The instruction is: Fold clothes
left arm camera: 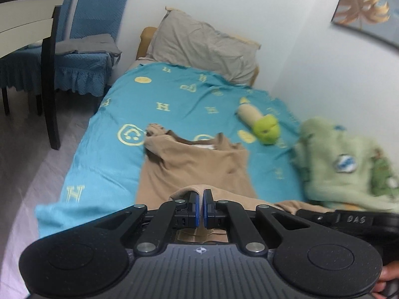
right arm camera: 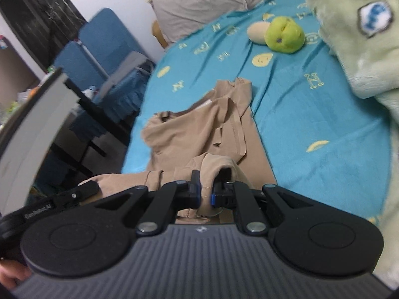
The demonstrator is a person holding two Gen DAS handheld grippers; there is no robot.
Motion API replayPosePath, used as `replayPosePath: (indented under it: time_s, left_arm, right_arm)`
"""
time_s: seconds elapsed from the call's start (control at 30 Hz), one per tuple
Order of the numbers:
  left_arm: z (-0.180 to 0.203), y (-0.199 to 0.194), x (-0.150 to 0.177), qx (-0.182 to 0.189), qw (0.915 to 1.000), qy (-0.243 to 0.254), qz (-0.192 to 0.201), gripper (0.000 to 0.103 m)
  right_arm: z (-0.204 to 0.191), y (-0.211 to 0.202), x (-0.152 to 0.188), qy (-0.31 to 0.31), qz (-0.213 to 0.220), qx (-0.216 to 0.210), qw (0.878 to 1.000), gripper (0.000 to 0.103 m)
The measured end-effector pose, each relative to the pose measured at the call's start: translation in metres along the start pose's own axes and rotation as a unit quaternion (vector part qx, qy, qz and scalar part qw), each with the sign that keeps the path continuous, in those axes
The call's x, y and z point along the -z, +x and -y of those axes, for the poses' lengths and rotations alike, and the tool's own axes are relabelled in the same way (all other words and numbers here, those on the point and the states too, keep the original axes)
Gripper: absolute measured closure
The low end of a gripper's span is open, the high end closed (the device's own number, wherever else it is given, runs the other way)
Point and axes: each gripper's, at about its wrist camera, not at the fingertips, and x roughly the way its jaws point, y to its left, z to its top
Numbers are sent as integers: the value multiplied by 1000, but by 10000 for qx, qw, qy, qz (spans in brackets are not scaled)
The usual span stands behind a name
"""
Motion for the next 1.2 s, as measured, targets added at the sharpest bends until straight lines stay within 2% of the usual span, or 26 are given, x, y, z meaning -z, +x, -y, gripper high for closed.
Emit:
replayPosePath:
  time_s: [0.1,0.17,0.3,0.43,0.5,0.57,0.7,0.73,0.77,0.8,0.83,0.87,0.97,1.07,1.2]
  left_arm:
    - [-8,41,-9,-186,9997,150,-42,99]
    - [-16,62,-1,-273,9993,229,-115,98]
    - [-22,94,15,-572,9968,493,-278,96]
    - [-18,105,23,-697,9940,787,-309,93]
    - [-15,102,23,-732,9934,834,-276,87]
    - [-10,92,22,-784,9930,858,-191,74]
    - [1,69,20,-869,9923,880,0,53]
    - [4,60,20,-859,9927,843,89,43]
    - [7,50,20,-848,9929,809,182,35]
    - [10,41,21,-843,9930,780,259,31]
    - [12,31,23,-840,9931,750,323,26]
    - [15,22,24,-838,9931,720,387,22]
    - [20,0,31,-784,9944,531,468,14]
    - [14,2,46,-519,9986,-116,37,6]
    - [5,6,65,-161,9936,-976,-538,5]
  right_arm:
    - [7,41,-1,-162,-109,224,9996,92]
    - [11,63,3,-341,-195,387,9985,92]
    - [16,83,10,-526,-344,568,9964,90]
    - [15,93,11,-639,-417,684,9947,89]
    - [15,90,10,-615,-421,681,9949,89]
    - [12,81,8,-566,-321,631,9959,89]
    - [5,57,6,-570,-31,458,9973,85]
    - [3,51,8,-597,55,461,9971,72]
    - [1,45,9,-630,170,489,9967,51]
    - [-1,39,10,-664,285,514,9961,39]
    - [-2,32,12,-708,417,506,9953,17]
    - [-3,25,13,-752,549,498,9944,8]
    - [-3,6,18,-648,694,411,9946,8]
    - [3,-12,25,-285,615,246,9974,8]
    - [19,-29,37,454,313,-43,9985,8]
